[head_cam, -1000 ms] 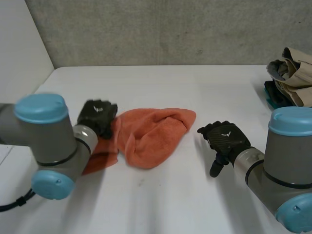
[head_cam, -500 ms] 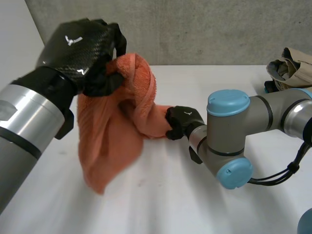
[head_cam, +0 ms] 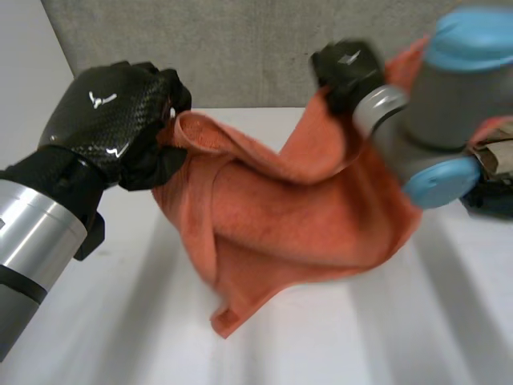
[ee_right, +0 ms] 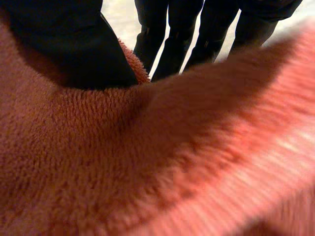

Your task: Fold the laundry.

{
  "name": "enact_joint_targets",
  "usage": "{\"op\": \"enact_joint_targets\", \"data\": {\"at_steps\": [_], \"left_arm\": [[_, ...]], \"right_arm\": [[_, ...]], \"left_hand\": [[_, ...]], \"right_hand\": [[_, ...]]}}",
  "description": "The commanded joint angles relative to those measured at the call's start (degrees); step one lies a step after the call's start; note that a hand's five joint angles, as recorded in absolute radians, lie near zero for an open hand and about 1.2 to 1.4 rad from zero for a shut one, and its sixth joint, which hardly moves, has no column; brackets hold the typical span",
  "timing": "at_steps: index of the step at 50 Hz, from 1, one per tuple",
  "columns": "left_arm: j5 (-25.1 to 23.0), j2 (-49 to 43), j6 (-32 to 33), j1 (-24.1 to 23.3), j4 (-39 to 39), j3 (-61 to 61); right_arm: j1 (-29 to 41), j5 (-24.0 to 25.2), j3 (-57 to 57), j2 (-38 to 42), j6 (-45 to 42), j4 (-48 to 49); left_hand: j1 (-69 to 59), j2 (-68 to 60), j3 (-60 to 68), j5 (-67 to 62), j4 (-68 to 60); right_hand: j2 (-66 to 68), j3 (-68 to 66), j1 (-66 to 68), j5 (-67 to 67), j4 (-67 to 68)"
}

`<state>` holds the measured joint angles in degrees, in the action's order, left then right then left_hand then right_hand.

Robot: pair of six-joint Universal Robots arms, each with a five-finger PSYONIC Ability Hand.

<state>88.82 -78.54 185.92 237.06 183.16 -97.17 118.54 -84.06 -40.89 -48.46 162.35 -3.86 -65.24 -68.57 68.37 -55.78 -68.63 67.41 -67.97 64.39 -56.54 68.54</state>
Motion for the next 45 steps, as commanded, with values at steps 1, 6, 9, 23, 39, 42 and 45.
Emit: {"op": "enact_joint_targets", "data": {"at_steps": [1,6,9,23,39,42,45], "left_arm": [[-0.1,-0.9,0.0,1.0,0.9,-2.8],[-0.1,-1.3,0.4,1.7,2.9,-4.3],[-0.2,-1.3,0.4,1.8,3.5,-4.3],[-0.3,-0.7,0.4,2.2,3.5,-3.7],[-0.4,-1.2,0.5,2.1,3.8,-3.5],[-0.4,-1.4,0.5,2.2,3.9,-3.6],[-0.3,-1.4,0.5,2.3,4.0,-3.7]], "right_arm": [[3.2,0.4,3.5,12.4,0.3,-2.0],[2.7,0.3,2.0,11.5,1.0,-5.4],[2.7,0.6,1.7,9.5,1.0,-6.9],[-4.1,9.3,0.5,0.6,-12.6,-16.5],[-6.3,25.0,6.9,16.1,-41.8,-9.2],[-5.8,26.0,11.3,20.5,-41.7,-8.2],[-5.4,26.0,15.7,24.7,-41.7,-8.0]], "left_hand": [[-14.8,-11.4,11.6,-14.2,-11.4],[-14.8,-11.4,11.6,-14.2,-11.4],[-14.8,-11.4,11.6,-14.2,-11.4],[-14.8,-11.4,11.6,-14.2,-11.4],[-14.8,-11.4,11.6,-14.2,-11.4],[-14.8,-11.4,11.6,-14.2,-11.4],[-14.8,-11.4,11.6,-14.2,-11.4]], "right_hand": [[12.6,-12.0,15.6,-13.5,11.5],[-50.2,50.8,-47.2,49.3,-51.3],[-53.1,53.7,-50.1,52.2,-54.2],[-50.8,51.3,-47.8,49.9,-51.9],[-41.0,41.6,-38.0,40.1,-42.1],[-41.0,41.6,-38.0,40.1,-42.1],[-40.2,40.7,-37.2,39.3,-41.3]]}}
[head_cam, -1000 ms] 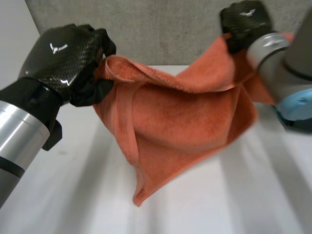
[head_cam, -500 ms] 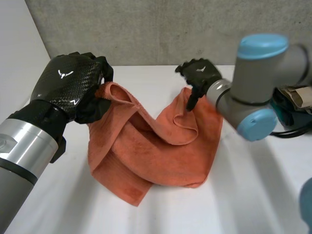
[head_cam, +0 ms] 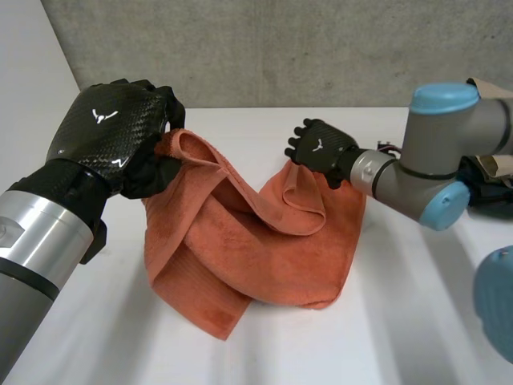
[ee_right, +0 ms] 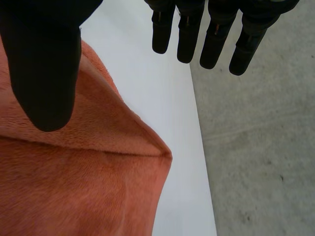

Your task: Fold the laundry.

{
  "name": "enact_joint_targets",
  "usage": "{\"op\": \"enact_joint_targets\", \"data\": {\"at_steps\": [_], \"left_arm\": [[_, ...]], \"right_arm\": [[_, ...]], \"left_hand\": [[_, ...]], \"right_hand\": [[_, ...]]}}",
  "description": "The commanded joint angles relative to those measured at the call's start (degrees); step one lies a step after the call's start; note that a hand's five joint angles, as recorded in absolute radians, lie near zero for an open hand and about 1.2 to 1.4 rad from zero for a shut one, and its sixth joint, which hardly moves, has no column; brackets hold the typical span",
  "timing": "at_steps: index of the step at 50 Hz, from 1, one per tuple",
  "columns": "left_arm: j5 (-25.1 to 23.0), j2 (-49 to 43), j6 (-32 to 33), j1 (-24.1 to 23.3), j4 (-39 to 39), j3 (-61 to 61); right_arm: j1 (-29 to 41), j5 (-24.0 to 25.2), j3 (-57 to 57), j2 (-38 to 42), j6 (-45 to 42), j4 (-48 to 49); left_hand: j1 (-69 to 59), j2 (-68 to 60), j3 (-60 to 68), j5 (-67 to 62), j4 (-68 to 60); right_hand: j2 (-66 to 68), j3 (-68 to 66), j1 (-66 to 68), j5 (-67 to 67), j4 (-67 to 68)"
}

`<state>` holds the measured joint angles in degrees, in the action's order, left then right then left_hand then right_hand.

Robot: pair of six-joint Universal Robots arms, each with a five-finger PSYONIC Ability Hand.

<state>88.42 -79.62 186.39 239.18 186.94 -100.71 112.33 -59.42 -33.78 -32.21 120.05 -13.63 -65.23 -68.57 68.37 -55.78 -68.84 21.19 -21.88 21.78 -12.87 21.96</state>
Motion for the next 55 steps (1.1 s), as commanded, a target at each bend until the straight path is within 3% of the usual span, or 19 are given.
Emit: {"op": "enact_joint_targets", "data": {"at_steps": [1,9,14,17,20,26,33,38,42,47,52,55], "left_arm": [[0.1,-0.4,0.0,0.1,0.2,-0.3],[0.1,-0.8,0.1,0.2,0.2,-0.5],[0.1,-0.9,0.1,0.6,0.3,-0.5],[0.1,-0.7,0.1,1.5,0.3,-0.1],[0.1,-0.3,0.2,3.6,0.2,0.7],[-0.4,0.4,0.3,8.4,0.0,3.8],[-5.6,3.5,0.3,14.3,-1.0,8.2],[-9.8,3.5,0.3,19.9,-3.7,10.4],[-14.1,2.5,0.3,23.4,-7.2,11.8],[-18.0,-4.0,0.5,24.1,-9.1,11.1],[-17.8,-13.2,3.2,23.8,-9.2,11.8],[-17.6,-21.7,9.0,23.4,-9.0,15.3]], "right_arm": [[0.8,1.6,9.8,9.5,0.6,1.8],[2.1,2.1,17.2,17.4,0.8,4.8],[2.5,4.2,17.4,17.6,0.9,6.6],[2.7,3.8,17.7,16.3,1.6,6.3],[1.9,-0.1,16.5,10.3,5.7,6.2],[-3.5,-15.7,9.3,-6.8,21.9,3.5],[-10.5,-18.3,-4.0,-30.4,23.0,-9.1],[-13.3,-20.8,-7.3,-39.8,22.9,-20.3],[-13.2,-21.4,-9.8,-44.6,22.0,-25.8],[-13.3,-20.9,-17.0,-47.6,18.4,-26.6],[-13.1,-23.0,-22.2,-43.0,13.1,-25.1],[-12.8,-24.9,-21.3,-37.8,12.6,-25.0]], "left_hand": [[-14.8,-11.4,11.6,-14.2,-11.2],[-14.8,-11.4,11.6,-14.2,-11.2],[-14.8,-11.4,11.6,-14.2,-11.2],[-14.8,-11.4,11.6,-14.2,-11.2],[-14.8,-11.4,11.6,-14.2,-11.2],[-14.8,-11.4,11.6,-14.2,-11.2],[-14.8,-11.4,11.6,-14.2,-11.2],[-14.8,-11.4,11.6,-14.2,-11.2],[-14.8,-11.4,11.6,-14.2,-11.2],[-14.8,-11.4,11.6,-14.2,-11.2],[-14.8,-11.4,11.6,-14.2,-11.2],[-14.8,-11.4,11.6,-14.2,-11.2]], "right_hand": [[6.7,-6.0,6.1,-5.0,5.9],[20.8,-20.1,20.2,-19.1,20.0],[58.7,-58.1,58.2,-57.1,58.0],[58.8,-58.1,58.2,-57.1,58.0],[58.8,-58.1,58.2,-57.1,58.0],[58.8,-58.1,58.2,-57.1,58.0],[58.8,-58.1,58.2,-57.1,58.0],[58.8,-58.1,58.2,-57.1,58.0],[58.8,-58.1,58.2,-57.1,58.0],[58.8,-58.1,58.2,-57.1,58.0],[58.8,-58.1,58.2,-57.1,58.0],[58.8,-58.1,58.2,-57.1,58.0]]}}
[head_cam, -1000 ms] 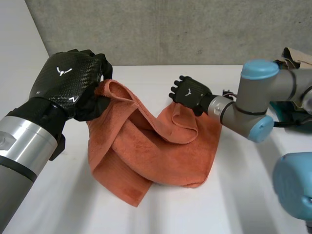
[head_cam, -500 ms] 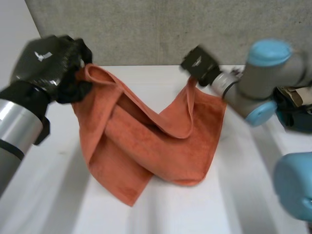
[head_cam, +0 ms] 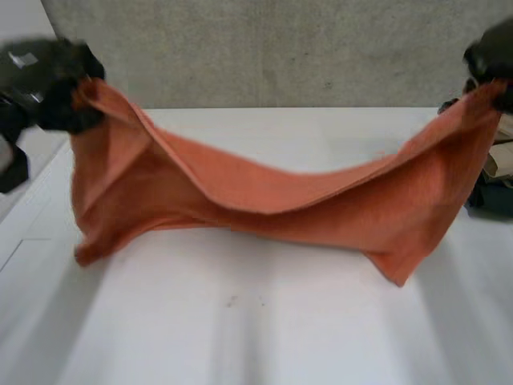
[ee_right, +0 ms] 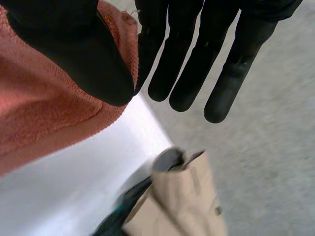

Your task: Fold the laundry.

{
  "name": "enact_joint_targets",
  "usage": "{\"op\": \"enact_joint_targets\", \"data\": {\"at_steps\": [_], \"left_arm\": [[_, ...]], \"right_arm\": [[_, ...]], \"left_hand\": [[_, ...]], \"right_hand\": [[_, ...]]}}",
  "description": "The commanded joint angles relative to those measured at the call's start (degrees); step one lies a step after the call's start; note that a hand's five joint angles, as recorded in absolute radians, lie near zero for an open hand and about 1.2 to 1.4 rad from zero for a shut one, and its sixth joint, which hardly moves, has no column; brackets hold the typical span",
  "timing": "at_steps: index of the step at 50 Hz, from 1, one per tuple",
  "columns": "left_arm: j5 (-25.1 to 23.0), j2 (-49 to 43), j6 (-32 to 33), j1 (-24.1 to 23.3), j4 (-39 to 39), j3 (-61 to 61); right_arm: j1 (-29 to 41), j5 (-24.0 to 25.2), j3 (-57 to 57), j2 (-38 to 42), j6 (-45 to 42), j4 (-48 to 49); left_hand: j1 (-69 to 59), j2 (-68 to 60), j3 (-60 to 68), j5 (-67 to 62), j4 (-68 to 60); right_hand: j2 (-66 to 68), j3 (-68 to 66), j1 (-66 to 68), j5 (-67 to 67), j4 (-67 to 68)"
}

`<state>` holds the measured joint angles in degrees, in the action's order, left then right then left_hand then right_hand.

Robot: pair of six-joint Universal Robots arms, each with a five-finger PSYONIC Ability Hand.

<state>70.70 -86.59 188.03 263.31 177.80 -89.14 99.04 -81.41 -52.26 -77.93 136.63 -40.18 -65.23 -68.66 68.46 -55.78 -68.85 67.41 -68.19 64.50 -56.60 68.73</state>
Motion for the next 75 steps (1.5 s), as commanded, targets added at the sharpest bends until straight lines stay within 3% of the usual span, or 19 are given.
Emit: {"op": "enact_joint_targets", "data": {"at_steps": [1,4,9,14,18,24,30,35,39,44,47,52,61,68,75], "left_arm": [[0.3,-18.4,10.5,-0.9,0.0,6.5],[2.2,-26.1,16.0,-2.7,0.3,15.0],[7.3,-34.7,18.2,-6.5,1.2,34.1],[8.3,-37.2,16.8,-7.1,7.0,52.0],[8.4,-37.0,15.5,-7.6,13.6,54.8],[8.1,-32.1,13.3,-7.5,16.8,48.2],[6.9,-25.5,12.8,-6.7,16.8,27.3],[2.6,-22.5,13.3,-5.2,17.6,10.7],[-2.0,-22.4,16.2,-4.0,19.1,-0.2],[-4.3,-24.1,26.8,-3.8,20.1,-9.8],[-4.4,-25.3,31.9,-3.5,19.4,-11.5],[-4.1,-26.0,37.8,-3.4,17.2,-14.0],[-2.9,-24.5,34.0,-5.4,15.6,-15.9],[3.9,-24.4,26.9,-9.5,16.1,-15.8],[7.8,-25.1,24.2,-12.4,16.2,-15.2]], "right_arm": [[0.6,-4.9,0.2,12.1,-3.3,2.6],[1.5,-7.4,7.1,18.0,-0.9,7.0],[4.4,-9.9,19.1,23.6,3.9,20.5],[5.3,-11.8,25.0,23.6,7.9,37.5],[5.6,-12.8,23.4,20.5,9.5,47.6],[5.8,-12.5,14.4,16.7,9.6,46.2],[5.2,-11.3,1.2,14.0,9.6,42.9],[5.1,-7.7,-13.5,11.8,9.5,36.9],[4.8,-4.6,-23.0,12.0,9.6,34.6],[2.4,-1.9,-32.0,12.1,9.6,35.6],[1.3,0.2,-36.1,12.1,9.6,37.3],[0.7,1.2,-39.8,12.1,9.8,39.8],[-1.0,2.9,-45.7,11.4,12.4,44.1],[-1.1,4.2,-46.4,11.4,13.0,44.7],[-1.0,4.2,-46.8,11.5,13.0,44.7]], "left_hand": [[-14.8,-11.3,11.5,-14.2,-11.1],[-14.8,-11.3,11.5,-14.2,-11.1],[-14.8,-11.3,11.5,-14.2,-11.1],[-14.8,-11.3,11.5,-14.2,-11.1],[-14.8,-11.3,11.5,-14.2,-11.1],[-14.8,-11.3,11.5,-14.2,-11.1],[-14.8,-11.3,11.5,-14.2,-11.1],[-14.8,-11.3,11.5,-14.2,-11.1],[-14.8,-11.3,11.5,-14.2,-11.1],[-14.8,-11.3,11.5,-14.2,-11.1],[-10.4,-7.0,7.2,-9.9,-6.8],[21.1,24.6,-24.4,21.7,24.8],[25.4,28.8,-28.6,26.0,29.0],[25.4,28.8,-28.6,26.0,29.0],[26.4,29.8,-29.6,27.0,30.0]], "right_hand": [[12.6,-11.8,15.5,-13.4,11.3],[12.6,-11.8,15.5,-13.4,11.3],[12.6,-11.8,15.5,-13.4,11.3],[12.6,-11.8,15.5,-13.4,11.3],[12.6,-11.8,15.5,-13.4,11.3],[12.6,-11.8,15.5,-13.4,11.3],[12.6,-11.8,15.5,-13.4,11.3],[12.6,-11.8,15.5,-13.4,11.3],[12.6,-11.8,15.5,-13.4,11.3],[12.6,-11.8,15.5,-13.4,11.3],[12.6,-11.8,15.5,-13.4,11.3],[12.6,-11.8,15.5,-13.4,11.3],[12.6,-11.8,15.5,-13.4,11.3],[12.6,-11.8,15.5,-13.4,11.3],[12.6,-11.8,15.5,-13.4,11.3]]}}
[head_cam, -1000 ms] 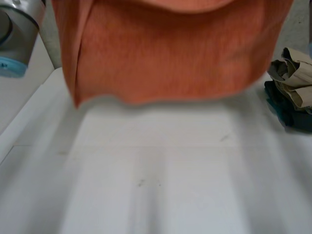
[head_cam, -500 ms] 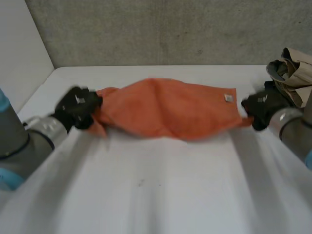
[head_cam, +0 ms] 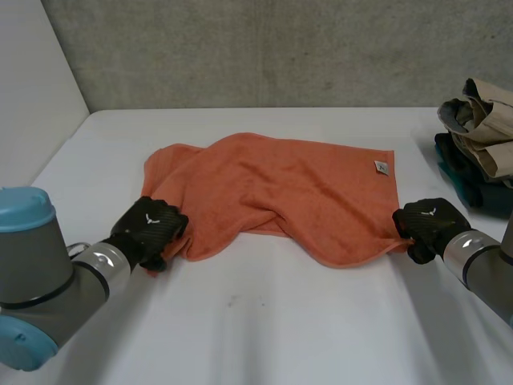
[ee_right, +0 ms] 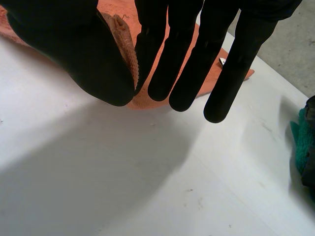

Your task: Fold the laundry.

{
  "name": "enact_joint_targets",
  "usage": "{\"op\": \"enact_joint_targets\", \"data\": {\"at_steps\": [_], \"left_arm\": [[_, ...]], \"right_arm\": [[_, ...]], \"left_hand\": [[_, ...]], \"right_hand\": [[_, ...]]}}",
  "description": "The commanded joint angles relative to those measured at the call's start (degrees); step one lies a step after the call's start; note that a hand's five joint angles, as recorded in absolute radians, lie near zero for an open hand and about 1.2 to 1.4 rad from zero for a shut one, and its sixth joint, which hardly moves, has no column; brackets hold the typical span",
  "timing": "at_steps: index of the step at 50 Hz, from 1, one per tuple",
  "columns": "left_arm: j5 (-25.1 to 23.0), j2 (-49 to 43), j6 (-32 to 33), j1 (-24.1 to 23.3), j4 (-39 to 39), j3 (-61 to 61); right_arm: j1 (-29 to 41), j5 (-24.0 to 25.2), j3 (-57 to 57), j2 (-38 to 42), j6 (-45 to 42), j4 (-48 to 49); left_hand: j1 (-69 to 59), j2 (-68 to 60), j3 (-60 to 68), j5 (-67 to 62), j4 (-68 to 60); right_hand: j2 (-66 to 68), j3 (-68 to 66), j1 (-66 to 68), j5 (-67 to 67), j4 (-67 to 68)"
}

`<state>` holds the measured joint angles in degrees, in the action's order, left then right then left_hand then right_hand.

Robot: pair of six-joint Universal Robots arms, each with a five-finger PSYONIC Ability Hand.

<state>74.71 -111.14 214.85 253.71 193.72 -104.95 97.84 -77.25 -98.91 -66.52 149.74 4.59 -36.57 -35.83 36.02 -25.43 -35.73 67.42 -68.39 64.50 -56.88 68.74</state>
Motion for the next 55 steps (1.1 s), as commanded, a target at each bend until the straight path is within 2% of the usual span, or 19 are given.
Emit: {"op": "enact_joint_targets", "data": {"at_steps": [1,7,11,20,26,29,31,33,34,39,43,47,50,51,55], "left_arm": [[4.0,-0.6,-2.9,-3.0,0.2,0.6],[5.9,-1.4,-4.5,-3.8,0.7,0.5],[8.2,-4.0,-4.5,-4.5,4.2,1.1],[17.6,-8.1,-3.6,-4.0,12.5,2.1],[18.1,-8.1,-3.6,-3.4,14.0,2.0],[18.3,-7.5,-3.5,-2.3,14.7,1.3],[18.3,-6.3,-2.5,-1.9,14.8,0.8],[18.2,-4.5,-1.2,-1.5,14.8,-0.2],[18.0,-2.3,0.6,-0.6,14.8,-1.5],[17.0,6.4,5.3,2.4,14.3,-7.1],[13.7,16.8,8.0,3.3,11.5,-13.1],[7.9,30.2,8.3,4.4,1.3,-18.6],[5.1,35.8,8.3,5.8,-6.0,-19.8],[3.3,38.6,8.2,6.9,-10.7,-20.2],[-1.7,41.5,8.3,9.1,-19.2,-20.6]], "right_arm": [[0.2,0.0,-0.2,0.1,-0.2,-0.1],[0.2,0.0,-0.4,0.1,-0.2,-0.1],[0.2,0.0,-0.8,0.1,-0.2,0.0],[0.2,0.0,-1.1,0.1,-0.2,0.0],[0.2,0.0,-1.1,0.1,-0.2,0.0],[0.2,-0.2,-1.2,0.1,-0.9,0.0],[0.1,-0.2,-1.2,0.0,-1.0,0.0],[0.1,-0.2,-1.0,-0.7,-1.0,0.0],[0.1,-0.3,-1.0,-1.3,-1.1,0.0],[0.0,-0.7,-1.2,-7.7,-2.9,-1.1],[-3.2,-0.8,-2.6,-15.8,-7.8,-4.4],[-8.0,-0.8,-4.0,-22.4,-17.1,-12.9],[-10.3,-0.9,-4.6,-25.4,-23.8,-19.9],[-10.7,-0.9,-4.7,-25.9,-25.4,-21.5],[-11.2,-0.8,-5.0,-26.3,-29.4,-25.7]], "left_hand": [[-2.1,-2.8,2.6,-3.2,-2.9],[-1.2,-2.0,1.8,-2.4,-2.1],[-1.1,-1.8,1.6,-2.2,-1.9],[-1.4,-2.1,1.9,-2.5,-2.2],[-3.6,-4.3,4.1,-4.7,-4.4],[-12.1,-12.9,12.7,-13.3,-13.0],[-26.9,-27.6,27.4,-28.0,-27.7],[-36.2,-36.9,36.7,-37.3,-37.0],[-43.4,-44.1,43.9,-44.5,-44.2],[-43.4,-44.2,44.0,-44.6,-44.3],[-43.4,-44.2,44.0,-44.6,-44.3],[-43.4,-44.2,44.0,-44.6,-44.3],[-43.4,-44.2,44.0,-44.6,-44.3],[-43.4,-44.2,44.0,-44.6,-44.3],[-43.4,-44.2,44.0,-44.6,-44.3]], "right_hand": [[12.6,-11.6,15.5,-13.1,11.3],[12.6,-11.6,15.5,-13.1,11.3],[12.6,-11.6,15.5,-13.1,11.3],[12.6,-11.6,15.5,-13.1,11.3],[12.6,-11.6,15.5,-13.1,11.3],[12.6,-11.6,15.5,-13.1,11.3],[12.6,-11.6,15.5,-13.1,11.3],[12.6,-11.6,15.5,-13.1,11.3],[12.6,-11.6,15.5,-13.1,11.3],[12.6,-11.6,15.5,-13.1,11.3],[12.6,-11.6,15.5,-13.1,11.3],[12.6,-11.6,15.5,-13.1,11.3],[12.6,-11.6,15.5,-13.1,11.3],[12.6,-11.6,15.5,-13.1,11.3],[12.6,-11.6,15.5,-13.1,11.3]]}}
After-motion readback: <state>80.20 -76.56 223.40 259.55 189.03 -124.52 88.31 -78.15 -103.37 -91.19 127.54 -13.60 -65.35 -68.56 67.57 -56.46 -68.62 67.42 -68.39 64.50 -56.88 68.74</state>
